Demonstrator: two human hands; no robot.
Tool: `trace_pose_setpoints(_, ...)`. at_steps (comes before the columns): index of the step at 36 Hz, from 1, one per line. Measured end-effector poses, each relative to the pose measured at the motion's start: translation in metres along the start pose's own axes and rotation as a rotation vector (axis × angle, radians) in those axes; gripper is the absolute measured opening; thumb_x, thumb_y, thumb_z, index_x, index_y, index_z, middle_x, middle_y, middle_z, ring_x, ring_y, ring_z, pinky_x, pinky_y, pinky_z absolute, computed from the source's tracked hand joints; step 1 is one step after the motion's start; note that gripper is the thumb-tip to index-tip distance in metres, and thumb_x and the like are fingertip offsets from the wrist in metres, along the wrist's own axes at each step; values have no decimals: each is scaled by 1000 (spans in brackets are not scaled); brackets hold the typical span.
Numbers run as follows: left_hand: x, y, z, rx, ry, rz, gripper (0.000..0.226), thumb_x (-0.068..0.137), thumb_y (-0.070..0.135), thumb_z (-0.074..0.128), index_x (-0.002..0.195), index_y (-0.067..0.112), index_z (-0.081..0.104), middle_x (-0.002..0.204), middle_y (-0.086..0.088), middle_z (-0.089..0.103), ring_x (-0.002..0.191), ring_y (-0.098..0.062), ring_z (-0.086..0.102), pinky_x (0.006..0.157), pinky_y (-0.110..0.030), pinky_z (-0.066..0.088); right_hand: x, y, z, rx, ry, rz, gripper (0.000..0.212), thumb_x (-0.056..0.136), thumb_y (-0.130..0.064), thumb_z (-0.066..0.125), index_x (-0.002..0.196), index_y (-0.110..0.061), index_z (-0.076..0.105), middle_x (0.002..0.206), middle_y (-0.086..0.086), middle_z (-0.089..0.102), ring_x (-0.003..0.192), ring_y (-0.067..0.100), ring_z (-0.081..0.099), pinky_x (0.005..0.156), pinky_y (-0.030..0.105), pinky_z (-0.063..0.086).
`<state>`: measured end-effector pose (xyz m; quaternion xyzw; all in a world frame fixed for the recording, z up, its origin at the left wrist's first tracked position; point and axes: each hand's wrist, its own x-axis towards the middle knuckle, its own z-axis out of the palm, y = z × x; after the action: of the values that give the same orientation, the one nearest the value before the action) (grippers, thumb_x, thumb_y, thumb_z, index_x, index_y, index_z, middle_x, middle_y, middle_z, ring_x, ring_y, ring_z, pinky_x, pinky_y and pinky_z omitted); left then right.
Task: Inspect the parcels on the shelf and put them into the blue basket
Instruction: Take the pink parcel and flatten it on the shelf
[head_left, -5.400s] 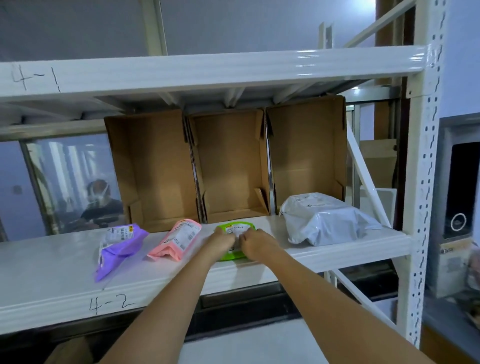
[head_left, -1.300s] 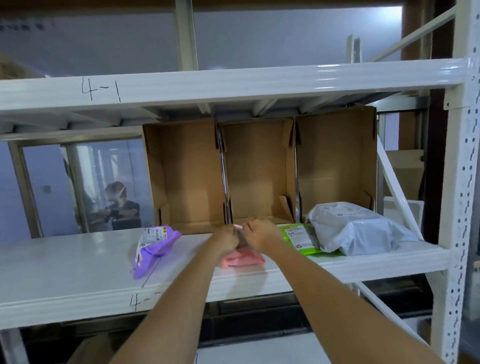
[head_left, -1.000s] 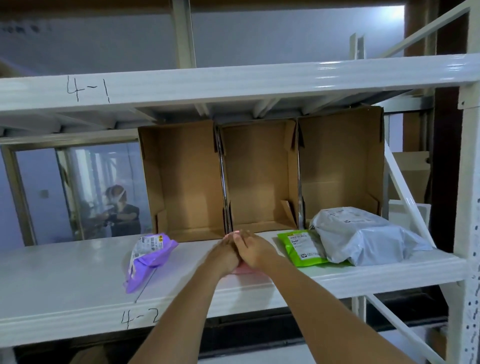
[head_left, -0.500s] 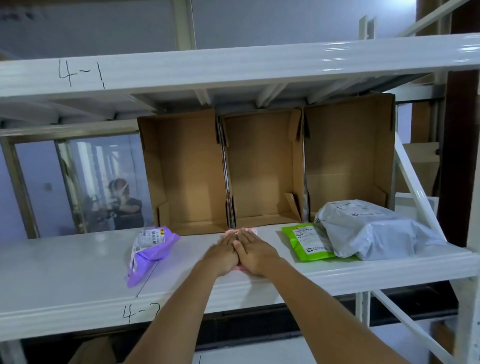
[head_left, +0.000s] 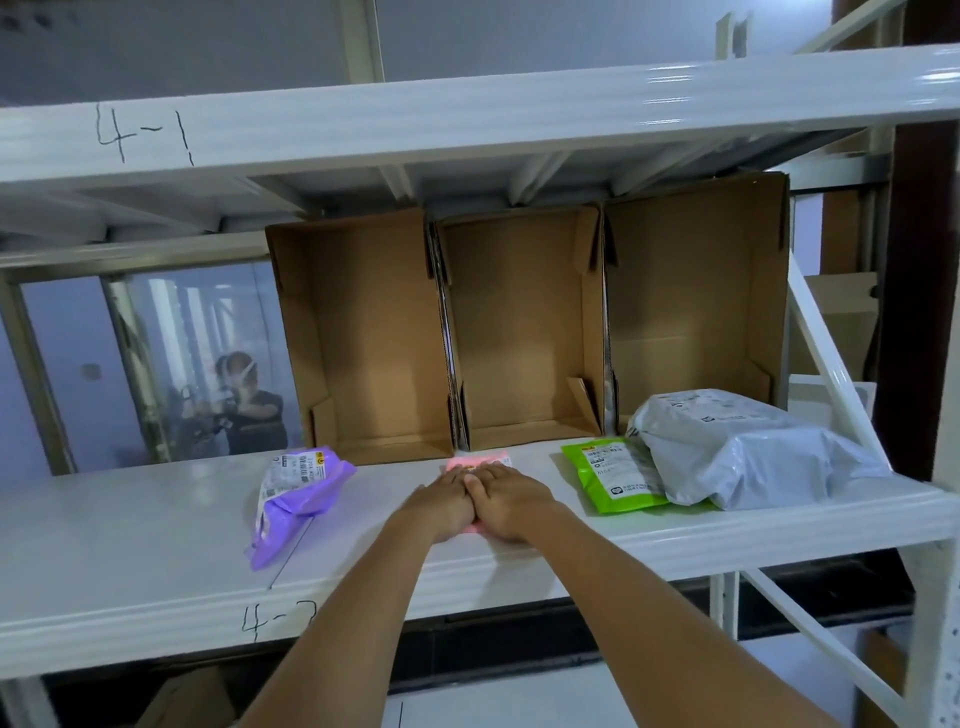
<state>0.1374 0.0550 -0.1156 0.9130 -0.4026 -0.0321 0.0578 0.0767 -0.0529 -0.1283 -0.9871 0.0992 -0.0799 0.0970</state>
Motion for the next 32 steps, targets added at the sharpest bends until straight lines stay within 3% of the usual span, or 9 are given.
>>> trace_pose_setpoints(5, -6, 5, -3, -39, 4, -20, 73, 96, 35, 52, 153, 28, 8, 160, 3, 12, 143, -19, 24, 116, -41, 26, -2, -3, -4, -19, -15, 4, 54, 105, -38, 10, 153, -19, 27, 159, 4, 26, 147, 17, 18, 118, 34, 19)
trace_pose_setpoints(13, -14, 5, -2, 24, -5, -26, 60, 102, 37, 34, 154, 28, 7, 162, 0, 1, 149, -17, 4, 120, -47, 8, -4, -8, 2, -16, 60, 107, 66, 102, -48, 7, 151, -11, 32, 159, 6, 27, 146, 16, 22, 117, 36, 24)
trace_pose_setpoints(19, -21, 8, -2, 44, -26, -28, 61, 101, 36, 33, 154, 29, 4, 162, -1, 1, 149, -18, 1, 120, -48, 6, -5, -5, 4, -21, 36, 83, 64, 102, -46, 9, 149, -12, 35, 156, 8, 32, 144, 20, 27, 116, 36, 25)
trace_pose_setpoints(27, -39, 19, -7, 32, -13, -48, 55, 99, 37, 36, 151, 28, 21, 154, -4, 32, 138, -24, 33, 116, -45, 25, -17, -4, 1, -53, 27, 44, 58, 102, -42, 15, 136, -11, 50, 140, 14, 51, 128, 27, 45, 106, 40, 39)
trace_pose_setpoints(32, -46, 26, -16, 95, 52, -94, 49, 98, 38, 38, 140, 15, 40, 137, -9, 46, 120, -27, 47, 100, -39, 39, -25, 0, -13, 30, 62, 46, 63, 102, -47, 12, 123, -12, 60, 123, 13, 61, 116, 28, 54, 100, 40, 41)
